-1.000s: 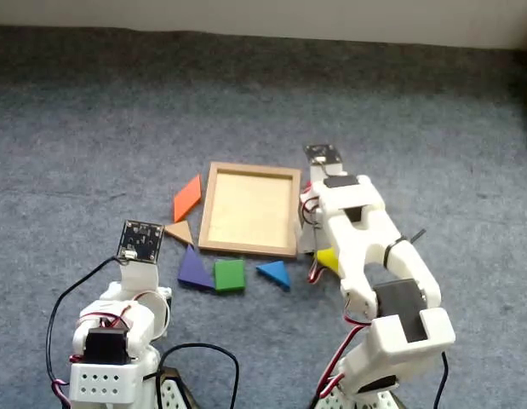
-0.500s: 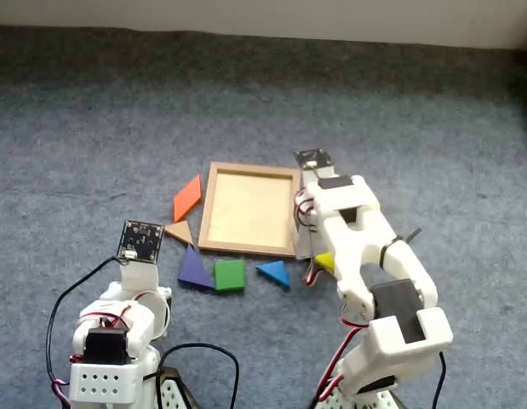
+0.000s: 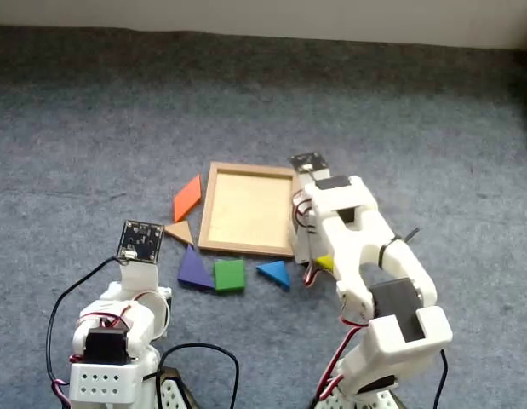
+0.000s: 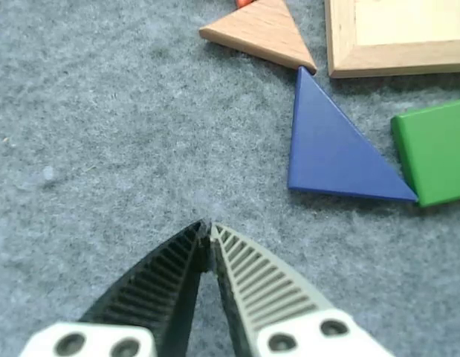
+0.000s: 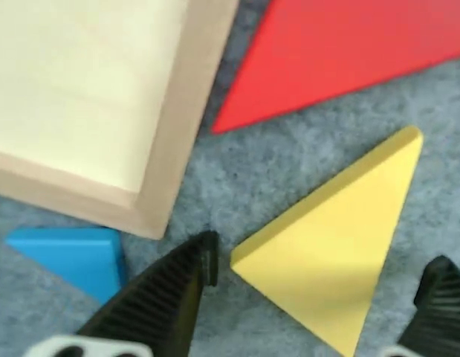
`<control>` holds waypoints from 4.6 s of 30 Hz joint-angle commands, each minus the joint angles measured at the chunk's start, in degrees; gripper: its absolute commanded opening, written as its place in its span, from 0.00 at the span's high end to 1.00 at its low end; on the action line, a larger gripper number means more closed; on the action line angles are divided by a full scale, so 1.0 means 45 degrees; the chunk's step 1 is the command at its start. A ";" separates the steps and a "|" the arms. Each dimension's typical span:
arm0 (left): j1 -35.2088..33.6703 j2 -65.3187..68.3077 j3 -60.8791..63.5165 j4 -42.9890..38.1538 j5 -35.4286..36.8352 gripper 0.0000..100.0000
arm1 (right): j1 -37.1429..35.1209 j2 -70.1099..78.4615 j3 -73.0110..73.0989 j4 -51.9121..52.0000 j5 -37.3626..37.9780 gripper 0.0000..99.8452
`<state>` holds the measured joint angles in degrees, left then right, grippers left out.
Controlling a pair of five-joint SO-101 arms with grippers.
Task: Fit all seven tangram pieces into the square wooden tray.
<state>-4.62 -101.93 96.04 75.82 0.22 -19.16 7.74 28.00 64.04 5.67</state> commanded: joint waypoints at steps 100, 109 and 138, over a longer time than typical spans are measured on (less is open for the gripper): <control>-0.0147 -0.0381 0.0244 0.0039 0.0098 0.99 | -0.3311 0.3565 -0.8137 -0.0205 -0.5626 0.73; -0.0147 -0.0381 0.0244 0.0039 0.0098 0.99 | -0.3253 0.3585 -0.8137 -0.0205 -0.6115 0.73; -0.0147 -0.0381 0.0244 0.0039 0.0098 0.99 | -0.3194 0.3526 -0.8215 0.0537 -0.5509 0.65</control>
<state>-4.62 -101.93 96.04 75.82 0.22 -33.32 25.05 -5.93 64.57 -19.30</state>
